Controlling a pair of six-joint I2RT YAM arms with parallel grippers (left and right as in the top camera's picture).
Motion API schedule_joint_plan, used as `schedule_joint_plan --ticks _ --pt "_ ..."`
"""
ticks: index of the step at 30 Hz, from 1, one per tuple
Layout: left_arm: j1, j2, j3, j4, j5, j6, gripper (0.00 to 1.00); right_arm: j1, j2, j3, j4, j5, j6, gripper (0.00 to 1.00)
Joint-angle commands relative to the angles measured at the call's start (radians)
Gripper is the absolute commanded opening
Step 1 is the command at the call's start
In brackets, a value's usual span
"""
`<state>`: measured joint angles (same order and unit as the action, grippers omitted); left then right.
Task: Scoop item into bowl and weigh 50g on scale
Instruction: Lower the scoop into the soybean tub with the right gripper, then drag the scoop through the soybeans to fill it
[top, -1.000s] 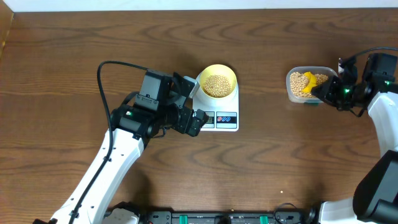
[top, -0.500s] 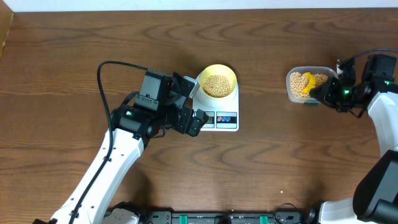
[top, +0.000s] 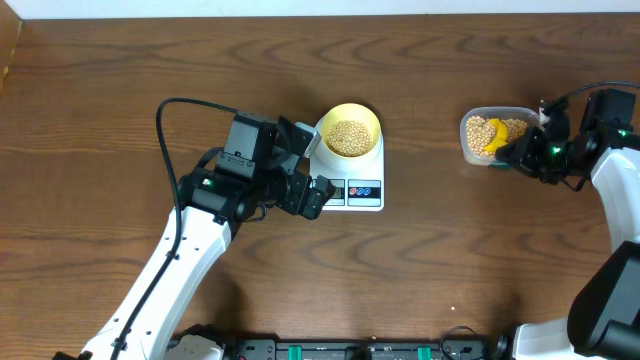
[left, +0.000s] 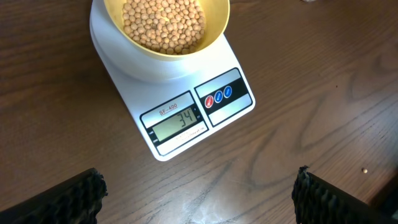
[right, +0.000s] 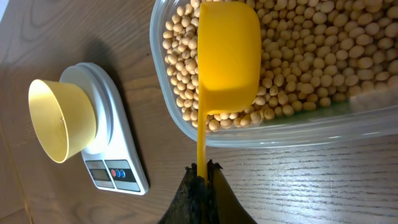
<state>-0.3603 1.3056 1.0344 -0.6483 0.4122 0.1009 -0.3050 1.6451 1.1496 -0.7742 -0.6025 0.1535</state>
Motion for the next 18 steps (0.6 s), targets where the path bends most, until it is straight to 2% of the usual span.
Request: schedule_joint_plan --ticks 1,9,18 --pt "-0.001 0.002 0.0 -0.001 -0.006 -0.005 0.98 -0.015 0.01 -0.01 -0.009 -0.033 0.01 0.01" --pt "-0.001 0.002 0.0 -0.001 -0.006 -0.005 0.98 -0.017 0.01 -0.01 -0.004 -0.064 0.011 0.01" --pt "-0.001 0.002 0.0 -0.001 -0.006 -0.005 0.98 -0.05 0.01 -0.009 -0.004 -0.069 0.14 0.01"
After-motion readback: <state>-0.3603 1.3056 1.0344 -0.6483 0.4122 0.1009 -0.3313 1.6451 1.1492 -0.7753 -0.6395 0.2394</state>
